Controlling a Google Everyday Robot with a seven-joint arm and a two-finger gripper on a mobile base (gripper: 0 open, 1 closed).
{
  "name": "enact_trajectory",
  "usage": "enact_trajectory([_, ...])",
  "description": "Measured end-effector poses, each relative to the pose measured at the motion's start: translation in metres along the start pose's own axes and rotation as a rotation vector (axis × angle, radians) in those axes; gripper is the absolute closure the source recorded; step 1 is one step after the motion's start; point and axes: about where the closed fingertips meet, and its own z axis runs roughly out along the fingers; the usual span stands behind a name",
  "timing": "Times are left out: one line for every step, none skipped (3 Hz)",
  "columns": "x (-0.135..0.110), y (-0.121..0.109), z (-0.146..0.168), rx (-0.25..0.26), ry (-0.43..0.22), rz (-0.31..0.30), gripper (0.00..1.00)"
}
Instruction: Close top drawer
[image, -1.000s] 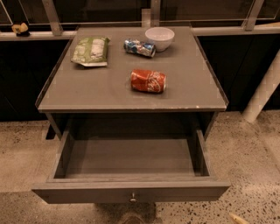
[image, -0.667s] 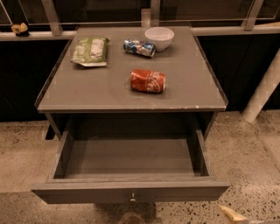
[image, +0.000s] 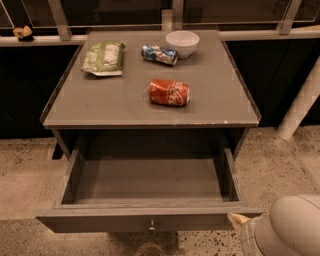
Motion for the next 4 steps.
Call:
enact_trajectory([-0.001,-0.023,0.016,-0.087,0.012,0.08,0.0])
enact_trajectory([-0.001,-0.024,0.015,-0.085,0.013,0.081,0.0])
enact_trajectory([-0.01,-0.05,0.003,-0.052,-0.005,0.066,0.0])
enact_trajectory([-0.027,-0.081,-0.023,0.022,-0.033,0.014,0.0])
